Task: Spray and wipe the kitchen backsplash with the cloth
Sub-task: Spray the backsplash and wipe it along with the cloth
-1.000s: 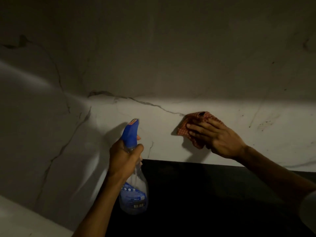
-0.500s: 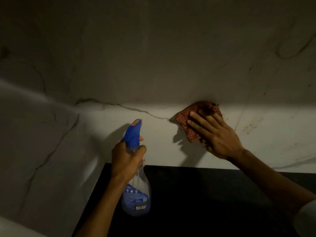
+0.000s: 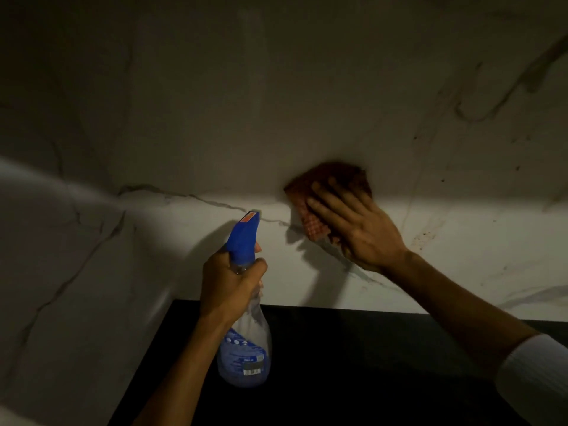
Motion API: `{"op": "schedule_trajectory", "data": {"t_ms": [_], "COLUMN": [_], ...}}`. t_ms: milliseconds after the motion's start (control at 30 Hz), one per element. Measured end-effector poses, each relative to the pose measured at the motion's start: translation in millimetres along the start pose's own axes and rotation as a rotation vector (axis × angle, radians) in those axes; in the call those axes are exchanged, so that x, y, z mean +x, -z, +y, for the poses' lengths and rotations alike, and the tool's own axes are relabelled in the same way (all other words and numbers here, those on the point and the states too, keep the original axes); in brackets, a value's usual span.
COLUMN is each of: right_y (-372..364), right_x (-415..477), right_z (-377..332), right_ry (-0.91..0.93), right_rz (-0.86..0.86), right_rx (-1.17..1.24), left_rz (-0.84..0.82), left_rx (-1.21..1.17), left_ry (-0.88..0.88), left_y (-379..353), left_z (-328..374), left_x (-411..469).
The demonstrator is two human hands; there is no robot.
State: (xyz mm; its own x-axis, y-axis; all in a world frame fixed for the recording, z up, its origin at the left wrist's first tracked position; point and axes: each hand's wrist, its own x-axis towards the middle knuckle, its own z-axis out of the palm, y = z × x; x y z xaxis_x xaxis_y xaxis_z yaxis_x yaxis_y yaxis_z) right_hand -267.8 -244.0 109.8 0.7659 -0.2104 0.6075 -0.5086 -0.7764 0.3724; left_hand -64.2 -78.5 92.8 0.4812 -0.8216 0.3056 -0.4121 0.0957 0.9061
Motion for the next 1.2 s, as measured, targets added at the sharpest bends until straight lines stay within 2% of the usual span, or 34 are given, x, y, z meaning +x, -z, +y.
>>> {"op": "schedule_trajectory", "data": {"t_ms": [67,133,233,367,433,500,633,733,833,933,1000,1133,1200], "right_y": [-2.6,4.1,23.8,55.3,59.9,55.5,52.3,65.5,80.3,87.3,83.2,89.0,100.9], "right_x": [-11.0,-11.7,2.2,26.0,29.3,26.5,18.0,29.0,56.3,82.9,93.1,105.0,114.2], "right_z": [-0.3,9.0,25.5,52.7,53.1,42.6,36.1,51.6,65.6,57.8,42.2,40.5,52.3], "right_ry": [0.106,0.165,0.100,-0.082,-0.140,-0.152,0.016,0.059,0.020,-0.141,-0.189,0.071,0.061], "right_rz": [-0.123,-0.131,-0.030,0.217,0.256,0.211,0.063,0.023,0.151,0.297,0.287,0.090,0.136], "right_rx": [-0.047,-0.061,-0.037,-0.044,-0.039,-0.019,-0.049,-0.081,-0.085,-0.051,-0.038,-0.101,-0.117], "left_rz": [0.032,0.103,0.140,0.104,0.109,0.120,0.099,0.095,0.091,0.097,0.083,0.056,0.055], "left_rx": [0.004,-0.039,-0.095,-0.152,-0.141,-0.146,-0.194,-0.188,-0.174,-0.158,-0.158,-0.195,-0.237], "left_ry": [0.019,0.059,0.008,-0.113,-0.151,-0.162,-0.180,-0.242,-0.251,-0.269,-0.311,-0.326,-0.268], "left_y": [-9.0,-18.5,-27.0,-26.7,-27.4,-29.0,-31.3,-30.1,-29.6,-28.6,-26.4,-20.6,-18.4], "left_z": [6.4,14.1,29.1,54.1,66.6,77.8,95.8,100.9,99.4,97.7,98.6,101.6,101.8], "left_x": [0.9,1.4,0.2,4.3,8.2,12.5,21.2,27.5,31.8,33.8,34.1,37.2,39.5]}}
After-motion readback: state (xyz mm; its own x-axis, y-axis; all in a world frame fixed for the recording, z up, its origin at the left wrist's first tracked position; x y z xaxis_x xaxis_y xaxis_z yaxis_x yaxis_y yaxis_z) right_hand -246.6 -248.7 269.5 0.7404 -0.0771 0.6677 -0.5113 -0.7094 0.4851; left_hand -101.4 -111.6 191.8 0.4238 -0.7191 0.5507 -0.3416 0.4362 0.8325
